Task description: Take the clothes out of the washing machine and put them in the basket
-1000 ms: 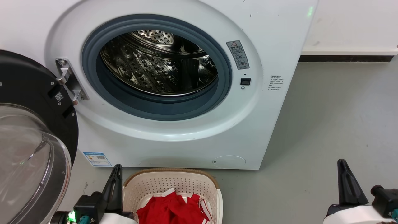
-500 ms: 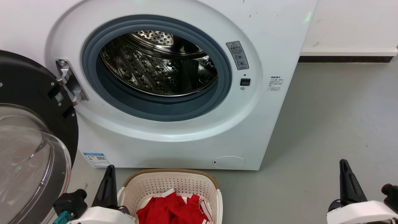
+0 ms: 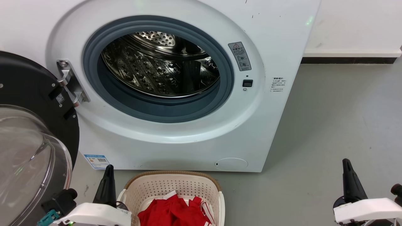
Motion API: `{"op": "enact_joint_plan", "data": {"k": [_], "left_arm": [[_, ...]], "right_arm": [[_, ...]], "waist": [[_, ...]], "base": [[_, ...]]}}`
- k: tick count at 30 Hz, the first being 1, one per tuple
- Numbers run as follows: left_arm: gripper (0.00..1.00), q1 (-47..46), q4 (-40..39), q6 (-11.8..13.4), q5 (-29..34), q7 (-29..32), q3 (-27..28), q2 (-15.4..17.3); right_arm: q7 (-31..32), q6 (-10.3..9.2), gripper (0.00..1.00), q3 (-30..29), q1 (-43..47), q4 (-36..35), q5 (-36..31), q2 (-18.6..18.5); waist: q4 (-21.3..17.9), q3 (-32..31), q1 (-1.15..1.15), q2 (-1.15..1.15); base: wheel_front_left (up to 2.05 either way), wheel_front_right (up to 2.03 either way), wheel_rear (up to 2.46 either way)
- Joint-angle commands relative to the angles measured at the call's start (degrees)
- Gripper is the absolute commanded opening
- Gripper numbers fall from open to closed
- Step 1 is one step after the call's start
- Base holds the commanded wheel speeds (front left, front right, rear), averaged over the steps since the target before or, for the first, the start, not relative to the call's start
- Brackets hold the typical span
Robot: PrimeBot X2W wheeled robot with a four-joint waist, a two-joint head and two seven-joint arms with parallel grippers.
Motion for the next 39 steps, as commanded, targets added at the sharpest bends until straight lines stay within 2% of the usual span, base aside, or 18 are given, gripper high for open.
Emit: {"op": "enact_joint_plan", "data": {"k": [1,19,39], "left_arm": [[0.00,-1.8,-0.5,-0.5,-2.1,0.4,0.3,0.1],[0.00,-3.5,1.1,-1.1,-16.9,3.9,1.4,0.0],[0.00,-5.1,2.6,-1.8,-30.6,7.2,2.4,-0.2]], "right_arm": [[0.4,-0.01,0.00,0.0,-1.7,-0.4,2.1,-0.3],[4.0,-0.01,0.00,0.1,-3.3,0.8,16.2,-0.4],[7.2,-0.01,0.00,0.1,-4.9,1.9,29.2,-0.5]], "waist": [[0.0,0.0,0.00,0.00],[0.0,-0.2,0.00,0.00],[-0.1,-0.5,0.00,0.00]], "base": [[0.00,0.00,0.00],[0.00,0.00,0.00],[0.00,0.00,0.00]]}}
